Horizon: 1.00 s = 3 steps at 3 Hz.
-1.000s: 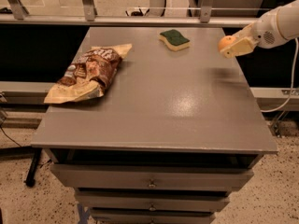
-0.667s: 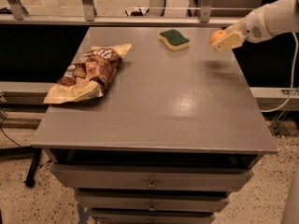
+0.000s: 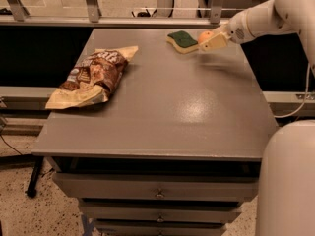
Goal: Move orange near sponge
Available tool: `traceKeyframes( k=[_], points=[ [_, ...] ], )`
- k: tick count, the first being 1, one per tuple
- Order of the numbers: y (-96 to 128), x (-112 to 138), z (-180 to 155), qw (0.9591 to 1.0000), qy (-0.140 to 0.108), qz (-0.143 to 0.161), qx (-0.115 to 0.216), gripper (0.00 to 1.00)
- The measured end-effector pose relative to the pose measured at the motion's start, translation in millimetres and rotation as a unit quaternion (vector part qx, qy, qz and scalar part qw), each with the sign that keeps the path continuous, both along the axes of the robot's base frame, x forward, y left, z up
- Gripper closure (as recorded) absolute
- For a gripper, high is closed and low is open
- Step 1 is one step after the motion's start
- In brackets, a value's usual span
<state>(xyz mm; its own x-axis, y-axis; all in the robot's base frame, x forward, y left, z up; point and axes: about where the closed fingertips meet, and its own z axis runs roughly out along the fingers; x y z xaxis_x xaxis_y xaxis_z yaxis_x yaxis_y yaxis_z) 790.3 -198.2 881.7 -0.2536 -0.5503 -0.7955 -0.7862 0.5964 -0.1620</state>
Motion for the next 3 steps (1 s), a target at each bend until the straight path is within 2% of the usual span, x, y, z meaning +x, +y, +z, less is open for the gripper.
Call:
traceKeyframes(
  k=[1, 3],
  points=[
    [16, 18, -16, 1.0, 0.007, 0.0, 0.006, 1.0],
    [14, 26, -30, 0.9998, 0.017, -0.011, 0.005, 1.0]
  ],
)
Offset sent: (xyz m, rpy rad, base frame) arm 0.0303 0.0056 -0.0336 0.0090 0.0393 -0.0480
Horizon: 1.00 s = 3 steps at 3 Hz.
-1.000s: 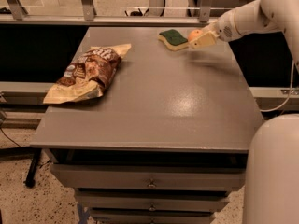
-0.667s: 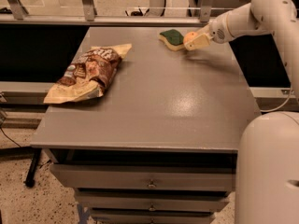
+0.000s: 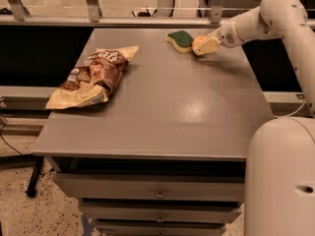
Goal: Move orange near sponge
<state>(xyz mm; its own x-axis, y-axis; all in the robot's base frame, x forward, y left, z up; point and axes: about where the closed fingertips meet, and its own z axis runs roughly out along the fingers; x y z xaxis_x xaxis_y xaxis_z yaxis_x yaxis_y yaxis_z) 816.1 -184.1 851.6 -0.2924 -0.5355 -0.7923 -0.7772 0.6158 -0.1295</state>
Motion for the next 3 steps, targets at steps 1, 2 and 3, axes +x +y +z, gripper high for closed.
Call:
traceKeyframes(
  k=[1, 2, 3],
  points=[
    [-2.4, 0.9, -3.8, 1.0, 0.005, -0.003, -0.003, 0.82],
    [-3.4, 1.1, -5.8, 0.9999, 0.009, -0.003, -0.005, 0.58],
    [-4.0, 1.0, -6.8, 0.9999, 0.012, -0.002, -0.006, 0.36]
  ],
)
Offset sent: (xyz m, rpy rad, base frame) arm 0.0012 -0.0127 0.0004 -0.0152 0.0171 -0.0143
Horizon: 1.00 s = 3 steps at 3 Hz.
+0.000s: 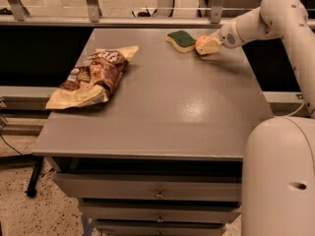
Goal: Move orange near sponge
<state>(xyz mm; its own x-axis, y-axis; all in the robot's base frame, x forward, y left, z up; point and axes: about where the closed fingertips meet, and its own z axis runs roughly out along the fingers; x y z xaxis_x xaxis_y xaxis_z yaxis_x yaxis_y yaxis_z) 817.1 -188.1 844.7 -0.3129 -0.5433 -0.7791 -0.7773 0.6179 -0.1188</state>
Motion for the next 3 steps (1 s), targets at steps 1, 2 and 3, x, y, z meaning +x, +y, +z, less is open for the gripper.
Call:
traceKeyframes(
  k=[1, 2, 3],
  points=[
    [-0.3, 0.0, -0.6, 1.0, 0.002, 0.001, -0.001, 0.12],
    [-0.8, -0.2, 0.0, 1.0, 0.002, 0.001, -0.001, 0.0],
    [-1.0, -0.5, 0.7, 1.0, 0.001, 0.001, -0.001, 0.0]
  ],
)
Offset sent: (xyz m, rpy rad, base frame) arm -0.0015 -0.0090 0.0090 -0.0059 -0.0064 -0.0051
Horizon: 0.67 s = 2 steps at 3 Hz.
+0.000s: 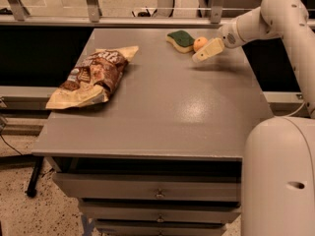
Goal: Move orange near sponge
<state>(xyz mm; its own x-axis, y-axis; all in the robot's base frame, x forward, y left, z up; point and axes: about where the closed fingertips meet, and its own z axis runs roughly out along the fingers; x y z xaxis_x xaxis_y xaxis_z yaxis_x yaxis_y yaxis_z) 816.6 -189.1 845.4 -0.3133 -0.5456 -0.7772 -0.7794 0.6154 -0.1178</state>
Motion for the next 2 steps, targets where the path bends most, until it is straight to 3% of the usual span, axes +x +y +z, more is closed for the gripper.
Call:
traceKeyframes(
  k=[1, 2],
  points=[
    [-22, -14, 15, 0.9994, -0.014, 0.0, 0.032, 0.0],
    [-62, -46, 31, 0.9959, -0.033, -0.001, 0.084, 0.0]
  ],
)
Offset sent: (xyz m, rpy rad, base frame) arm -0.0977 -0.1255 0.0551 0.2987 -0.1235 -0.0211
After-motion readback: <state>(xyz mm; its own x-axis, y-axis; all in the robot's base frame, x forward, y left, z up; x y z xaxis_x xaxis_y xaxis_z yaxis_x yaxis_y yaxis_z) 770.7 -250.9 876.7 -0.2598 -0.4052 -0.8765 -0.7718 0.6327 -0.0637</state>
